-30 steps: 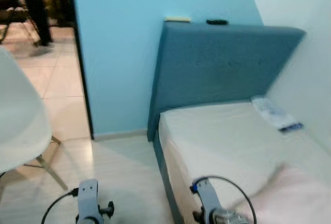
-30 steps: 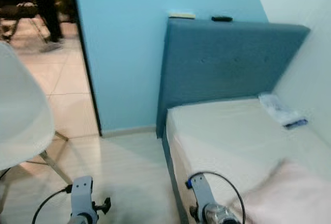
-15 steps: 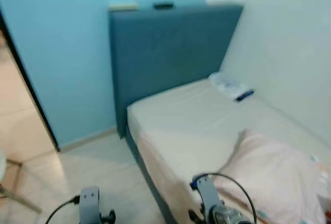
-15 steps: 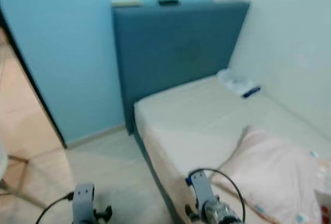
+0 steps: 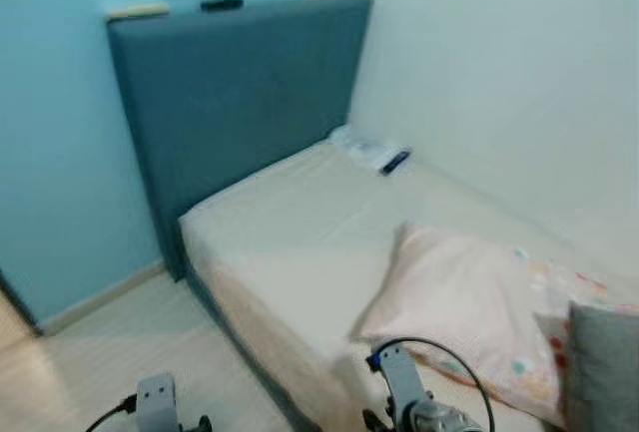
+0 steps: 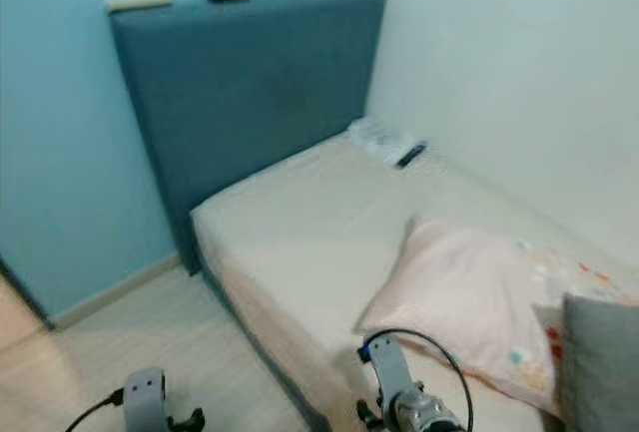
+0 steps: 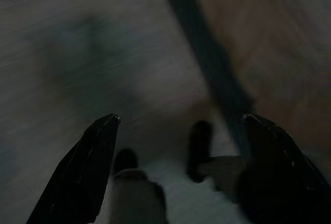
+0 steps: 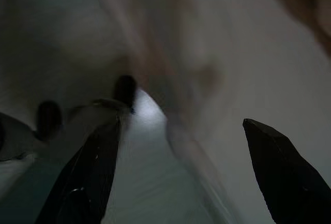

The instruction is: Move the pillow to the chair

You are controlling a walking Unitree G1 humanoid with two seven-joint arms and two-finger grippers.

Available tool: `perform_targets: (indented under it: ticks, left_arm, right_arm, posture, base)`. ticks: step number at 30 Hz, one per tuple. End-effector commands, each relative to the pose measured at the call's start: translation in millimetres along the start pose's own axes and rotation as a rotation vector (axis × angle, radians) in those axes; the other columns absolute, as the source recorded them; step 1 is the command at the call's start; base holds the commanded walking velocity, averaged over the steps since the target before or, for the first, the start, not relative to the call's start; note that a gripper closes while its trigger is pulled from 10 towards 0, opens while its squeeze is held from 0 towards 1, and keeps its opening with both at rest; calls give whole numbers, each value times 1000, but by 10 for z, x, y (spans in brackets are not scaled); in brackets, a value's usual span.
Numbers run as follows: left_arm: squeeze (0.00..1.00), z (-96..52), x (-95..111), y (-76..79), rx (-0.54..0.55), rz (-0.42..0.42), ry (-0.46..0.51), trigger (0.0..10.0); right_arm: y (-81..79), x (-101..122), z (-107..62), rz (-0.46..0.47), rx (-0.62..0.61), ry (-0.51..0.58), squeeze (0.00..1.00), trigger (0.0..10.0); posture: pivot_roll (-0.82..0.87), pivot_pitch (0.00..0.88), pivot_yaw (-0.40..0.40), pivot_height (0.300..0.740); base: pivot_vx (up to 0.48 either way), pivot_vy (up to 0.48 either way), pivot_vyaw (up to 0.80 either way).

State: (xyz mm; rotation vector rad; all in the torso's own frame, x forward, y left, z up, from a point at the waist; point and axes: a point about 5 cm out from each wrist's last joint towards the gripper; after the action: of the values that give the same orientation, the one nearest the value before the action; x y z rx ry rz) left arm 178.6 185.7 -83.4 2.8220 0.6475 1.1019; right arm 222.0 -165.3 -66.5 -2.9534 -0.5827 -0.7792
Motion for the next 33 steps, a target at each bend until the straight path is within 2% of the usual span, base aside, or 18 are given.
perform_targets:
  ticks: [1,8,11,15,18,24,25,26,27,28,29,33]
  left_arm:
    - [0,-16,-55,-28,7,-30,-19,10000]
    - [0,-10,-34,-14,-7,-42,-10,10000]
    - [0,11,56,21,-34,-20,26,10000]
    - [0,37,203,32,-58,-58,84,10000]
    - [0,60,397,3,-67,-84,156,10000]
    - [0,64,498,-71,-49,-102,189,10000]
    - [0,61,491,-91,-41,-105,186,10000]
    - [0,55,452,-117,-29,-112,171,10000]
    - [0,48,406,-137,-18,-122,155,10000]
    - [0,43,376,-149,-12,-129,145,10000]
    - [0,35,328,-156,-7,-133,130,10000]
    - [0,11,184,-152,2,-146,87,10000]
  right_arm:
    - [-17,6,4,-2,1,0,1000,10000]
    - [-7,0,2,3,-7,0,1000,10000]
    - [3,-13,0,8,-9,-3,1000,10000]
    - [12,-29,-2,12,-11,-5,1000,10000]
    - [13,-38,-3,13,-10,-6,1000,10000]
    - [11,-36,-2,10,-9,-1,980,10000]
    - [11,-33,-2,11,-9,2,855,10000]
    - [11,-30,-2,11,-10,5,408,10000]
    - [12,-26,-3,11,-10,8,220,10000]
    - [13,-24,-3,11,-10,10,220,10000]
    - [15,-23,-3,10,-11,10,0,10000]
    - [23,-24,-5,8,-13,10,0,10000]
  posture:
    - [-7,18,-105,710]
    - [-24,12,-97,710]
    - [-32,20,-91,710]
    - [-33,25,-91,710]
    - [-29,28,-93,710]
    - [-27,28,-94,710]
    - [-28,26,-94,710]
    - [-30,27,-93,710]
    - [-30,27,-93,710]
    - [-30,27,-93,710]
    - [-33,26,-92,710]
    - [-34,26,-94,710]
  base:
    - [0,0,-763]
    - [0,0,-761]
    - [0,0,-756]
    - [0,0,-756]
    - [0,0,-756]
    - [0,0,-756]
    - [0,0,-756]
    - [0,0,0]
    - [0,0,0]
    - [0,0,0]
    - [0,0,0]
    - [0,0,0]
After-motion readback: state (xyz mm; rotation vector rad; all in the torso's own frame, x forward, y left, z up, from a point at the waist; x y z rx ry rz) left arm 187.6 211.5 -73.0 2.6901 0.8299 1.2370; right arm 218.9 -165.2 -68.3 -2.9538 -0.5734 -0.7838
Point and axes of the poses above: a point about 5 cm out from each wrist's last joint towards the gripper, its own z axis pointing out of the wrist towards the gripper, its own x axis along the axis of the wrist's last joint, y = z × x, and after that the axes turned 4 degrees about -z, right-handed
